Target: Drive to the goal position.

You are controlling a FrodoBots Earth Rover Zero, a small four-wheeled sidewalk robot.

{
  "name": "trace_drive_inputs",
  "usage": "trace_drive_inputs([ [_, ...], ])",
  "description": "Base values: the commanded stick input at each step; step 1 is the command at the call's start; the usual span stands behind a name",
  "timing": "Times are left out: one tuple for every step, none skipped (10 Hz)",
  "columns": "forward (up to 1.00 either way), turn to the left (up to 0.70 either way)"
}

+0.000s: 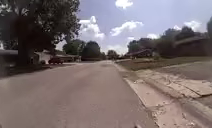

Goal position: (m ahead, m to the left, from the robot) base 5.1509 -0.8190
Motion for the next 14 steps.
trace_drive_inputs([
  [0.70,0.00],
  [0.70,0.00],
  [0.70,0.00],
  [0.70,0.00],
  [0.70,0.00],
  [0.70,0.00],
  [0.70,0.00],
  [0.70,0.00],
  [0.70,0.00],
  [0.70,0.00],
  [0.70,0.00],
  [0.70,0.00],
  [0.70,0.00],
  [0.70,0.00],
])
